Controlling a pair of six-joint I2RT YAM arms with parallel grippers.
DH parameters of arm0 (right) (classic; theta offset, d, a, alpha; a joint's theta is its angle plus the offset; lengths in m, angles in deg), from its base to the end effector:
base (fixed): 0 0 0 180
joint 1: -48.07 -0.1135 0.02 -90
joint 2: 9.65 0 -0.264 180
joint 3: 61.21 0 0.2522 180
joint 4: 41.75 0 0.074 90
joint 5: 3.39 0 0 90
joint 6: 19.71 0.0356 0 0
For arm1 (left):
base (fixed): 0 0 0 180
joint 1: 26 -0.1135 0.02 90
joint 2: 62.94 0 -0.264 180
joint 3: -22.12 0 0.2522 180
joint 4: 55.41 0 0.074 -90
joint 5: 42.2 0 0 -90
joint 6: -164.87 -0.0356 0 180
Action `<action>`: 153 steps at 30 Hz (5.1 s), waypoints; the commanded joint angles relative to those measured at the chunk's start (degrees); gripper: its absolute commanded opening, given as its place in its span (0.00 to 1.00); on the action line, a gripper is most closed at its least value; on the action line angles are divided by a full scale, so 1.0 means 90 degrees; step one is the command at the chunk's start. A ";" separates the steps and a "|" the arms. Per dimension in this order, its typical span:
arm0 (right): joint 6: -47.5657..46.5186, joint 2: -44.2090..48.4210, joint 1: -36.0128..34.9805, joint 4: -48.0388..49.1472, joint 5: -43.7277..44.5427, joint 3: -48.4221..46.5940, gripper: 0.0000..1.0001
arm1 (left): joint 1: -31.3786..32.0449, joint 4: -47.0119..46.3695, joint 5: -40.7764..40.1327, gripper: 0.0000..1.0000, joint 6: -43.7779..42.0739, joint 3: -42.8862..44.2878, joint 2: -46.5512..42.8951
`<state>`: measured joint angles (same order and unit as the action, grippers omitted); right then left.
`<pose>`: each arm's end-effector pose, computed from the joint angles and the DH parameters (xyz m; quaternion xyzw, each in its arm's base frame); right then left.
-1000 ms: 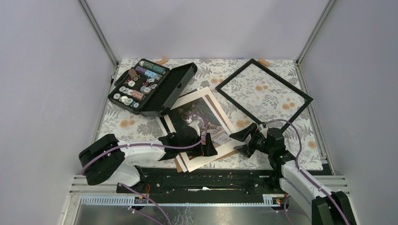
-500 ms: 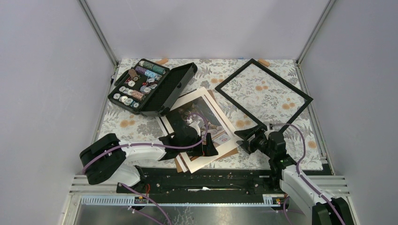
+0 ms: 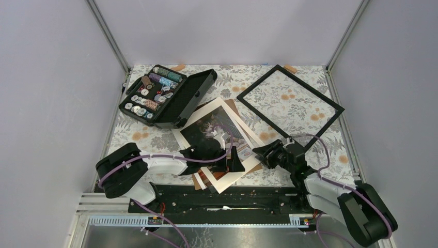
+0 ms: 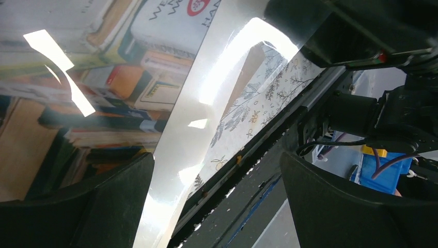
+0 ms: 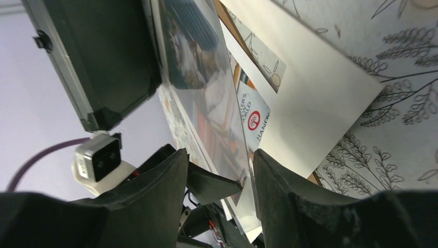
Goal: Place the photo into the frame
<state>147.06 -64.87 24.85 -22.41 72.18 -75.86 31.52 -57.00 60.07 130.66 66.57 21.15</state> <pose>0.1455 0.0721 0.1270 0.3055 0.7629 0.4958 0.2808 0.1401 -0.2341 0.1482 0.0603 0.8930 -0.4166 0.1591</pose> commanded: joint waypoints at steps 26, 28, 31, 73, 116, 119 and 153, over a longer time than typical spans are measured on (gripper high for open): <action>-0.1504 0.0084 -0.0515 -0.0656 0.1343 -0.0865 0.00 | -0.0033 0.1545 -0.0192 0.99 -0.1142 0.1201 -0.0886; -0.1954 0.0437 -0.0507 -0.1380 0.1337 -0.1193 0.00 | -0.0033 0.1859 -0.0332 0.99 -0.1313 0.1311 -0.1291; -0.2701 0.1087 -0.0515 -0.2605 0.1465 -0.1744 0.00 | -0.0038 0.2291 -0.0605 0.99 -0.1530 0.1484 -0.1819; -0.6740 -0.5033 0.4981 -0.7670 -0.2364 -0.8609 0.02 | -0.0183 0.5048 -0.2045 0.99 -0.2720 0.3843 -0.2098; -0.5035 -0.5568 0.5207 -0.4297 -0.3526 -0.6965 0.58 | -0.1587 -0.0825 -0.0153 0.99 0.0478 0.3654 0.3707; -0.4538 -0.5100 0.5207 -0.3544 -0.3534 -0.6216 0.59 | -0.1581 -0.1022 -0.0109 0.99 0.0555 0.3527 0.3731; -0.3352 -0.4547 0.4689 -0.0070 -0.2179 -0.4528 0.00 | -0.1845 0.0191 -0.0830 0.99 -0.0816 0.5437 0.3144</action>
<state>120.66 -102.27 64.78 -25.57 57.62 -111.84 16.79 -59.47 58.19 130.84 105.00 52.58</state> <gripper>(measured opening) 0.016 0.987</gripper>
